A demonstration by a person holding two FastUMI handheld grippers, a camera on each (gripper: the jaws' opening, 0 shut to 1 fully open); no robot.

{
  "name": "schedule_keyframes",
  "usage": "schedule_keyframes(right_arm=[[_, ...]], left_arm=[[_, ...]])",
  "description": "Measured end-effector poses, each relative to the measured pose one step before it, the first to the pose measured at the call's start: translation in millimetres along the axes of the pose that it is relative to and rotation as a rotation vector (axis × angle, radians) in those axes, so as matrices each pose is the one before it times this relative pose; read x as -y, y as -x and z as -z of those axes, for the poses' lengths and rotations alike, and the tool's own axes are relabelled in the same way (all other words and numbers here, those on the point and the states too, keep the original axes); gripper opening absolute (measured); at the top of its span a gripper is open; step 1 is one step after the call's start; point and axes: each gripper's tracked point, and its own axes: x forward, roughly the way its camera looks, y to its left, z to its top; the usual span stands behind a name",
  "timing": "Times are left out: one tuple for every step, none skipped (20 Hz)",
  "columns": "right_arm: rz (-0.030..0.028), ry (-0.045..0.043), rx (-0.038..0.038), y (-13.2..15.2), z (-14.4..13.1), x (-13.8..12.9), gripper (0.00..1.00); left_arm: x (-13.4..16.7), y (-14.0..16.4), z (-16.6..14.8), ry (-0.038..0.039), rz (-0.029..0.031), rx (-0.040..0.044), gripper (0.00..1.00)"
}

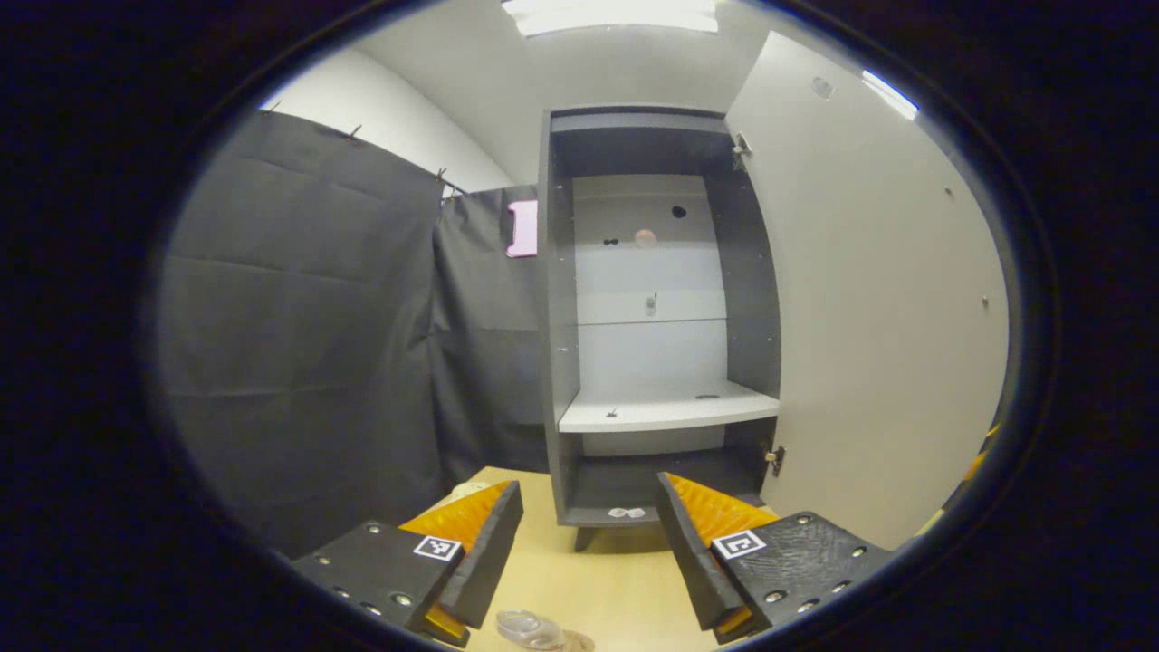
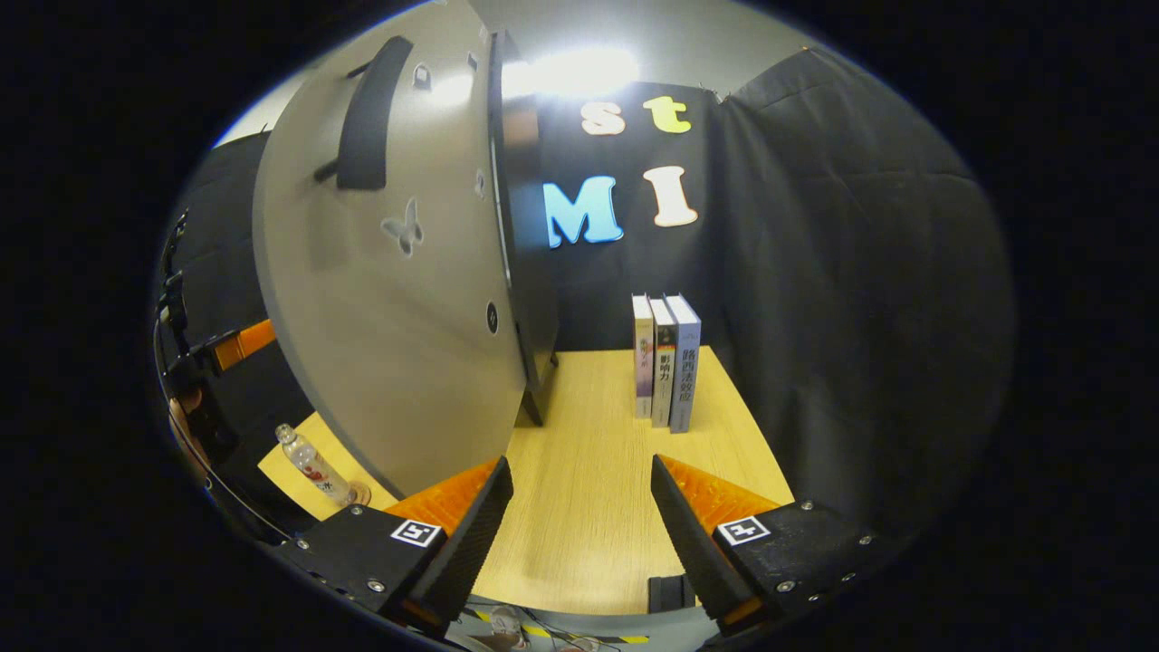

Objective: Open the cabinet door with the right hand, grasp the bottle in the cabinet with the left hand and place it on the coaster, then close the cabinet door with the right hand.

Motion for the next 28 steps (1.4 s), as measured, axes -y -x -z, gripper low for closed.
schedule_keyframes(right_arm=[[-0.0035, 0.00216, 0.02748, -1.18, -15.62, -1.33, 0.95], [0.00362, 0.01387, 0.02899, -0.05, -17.77, -0.08, 0.94], [0.00519, 0.0132, 0.03545, 1.46, -17.81, 1.3, 0.94], [-0.00429, 0.00793, 0.03747, 1.42, -18.09, -1.88, 0.94], [-0.00589, 0.00656, 0.0309, -1.19, -14.77, -3.52, 0.93], [-0.00268, 0.01019, 0.01444, -1.14, -10.49, -1.44, 0.94], [-0.01266, 0.00722, 0.01064, 0.09, -7.47, -3.04, 0.93], [-0.01153, 0.00045, 0.01154, 1.45, -9.52, -3.81, 0.94], [-0.01931, -0.00521, 0.02214, 2.94, -12.18, -5.38, 0.93], [-0.02616, 0.00044, 0.02833, 2.32, -12.58, -7.0, 0.93], [-0.00418, 0.01616, 0.02486, 3.8, -11.11, -1.07, 0.94], [0.00019, 0.02345, 0.02665, 3.15, -9.95, 2.03, 0.94], [-0.01595, 0.01438, 0.01944, 1.19, -6.18, -3.42, 0.94], [-0.01995, 0.00724, 0.01643, 1.84, -3.12, -5.35, 0.94], [-0.02041, -0.00012, 0.00776, -0.13, -1.93, -4.67, 0.94], [-0.01788, -0.00345, -0.00224, -0.08, 1.99, -4.39, 0.93], [-0.00106, -0.00034, -0.00647, -0.33, 3.43, 2.03, 0.93], [-0.0026, -0.00594, -0.0003, 0.31, 0.91, 0.93, 0.92], [-0.00795, -0.01456, 0.00499, -1.38, -1.64, -3.57, 0.92], [-0.0073, -0.01152, -0.00235, -0.5, -0.11, -2.79, 0.91], [0.00126, -0.00626, -0.0031, -1.68, 0.17, -1.01, 0.9], [0.0047, 0.00196, -0.00586, 0.08, -0.28, -1.37, 0.9], [0.00253, -0.00156, -0.00785, -0.13, -0.29, -2.53, 0.92], [-0.00288, -0.00009, -0.00985, 0.02, 0.27, -5.42, 0.92], [-0.00543, 0.001, -0.00653, -1.19, 0.23, -7.78, 0.92], [-0.00665, 0.00285, -0.00368, -1.22, -0.95, -8.82, 0.92], [-0.00694, 0.00412, -0.00683, -2.24, 0.15, -9.95, 0.92], [-0.00869, 0.00858, -0.00587, -1.58, -0.44, -10.77, 0.92]], left_arm=[[2.46, 2.5, -15.48, -0.01541, 0.00888, 0.01059, 0.85], [5.27, 2.87, -13.09, -0.02495, 0.01463, 0.00274, 0.84], [4.76, 2.83, -10.93, -0.02578, 0.01499, -0.00218, 0.84], [5.1, 2.23, -9.65, -0.01437, 0.00766, -0.00184, 0.84], [6.37, 2.58, -8.54, 0.00175, 0.01119, -0.00516, 0.84], [6.07, 2.65, -4.54, 0.0051, 0.00868, -0.00642, 0.84], [2.95, 4.76, -4.52, 0.00797, -0.00656, -0.00301, 0.81], [3.34, 1.7, -2.89, 0.0089, -0.00446, 0.00041, 0.84], [2.98, 2.68, -2.68, 0.00654, -0.00291, -0.00282, 0.84], [2.98, 2.08, -1.63, 0.00174, 0.00173, -0.0022, 0.85], [2.77, 2.91, -1.06, -0.00432, 0.0023, -0.00423, 0.85], [0.14, 2.54, -3.19, -0.01155, 0.00125, 0.00113, 0.85], [0.64, 2.2, -4.67, -0.01487, 0.00314, 0.00633, 0.84], [-1.69, 1.71, -3.54, -0.01799, -0.00935, 0.00152, 0.84], [-1.64, 0.83, -2.9, -0.01399, -0.00632, -0.00094, 0.84], [0.19, 0.38, -1.84, -0.0072, 0.00087, 0.00243, 0.84], [0.78, -0.61, -1.3, -0.00074, 0.00037, 0.00565, 0.84], [0.67, 0.32, -0.45, -0.00416, 0.00375, 0.0037, 0.85], [-1.36, 0.97, -1.64, -0.01295, -0.00545, 0.00594, 0.85], [-0.16, 0.39, -2.11, -0.01329, -0.0047, 0.00835, 0.85], [-0.08, 0.9, -0.44, -0.01029, -0.00258, 0.00373, 0.85], [0.13, 0.59, 0.03, -0.00799, -0.00192, 0.0034, 0.85], [1.15, -1.53, 0.15, -0.00691, 0.00683, 0.00517, 0.85], [0.69, 0.12, -0.79, -0.00574, 0.01033, 0.00854, 0.84], [-0.1, -1.08, -1.23, -0.00377, 0.01128, 0.00957, 0.82], [-1.13, -1.12, -1.99, 0.00173, 0.00489, 0.00461, 0.81], [-2.03, -1.74, -0.87, 0.01038, 0.00114, -0.00492, 0.8], [-1.76, -0.07, -0.69, 0.01539, 0.00533, -0.00363, 0.85]])
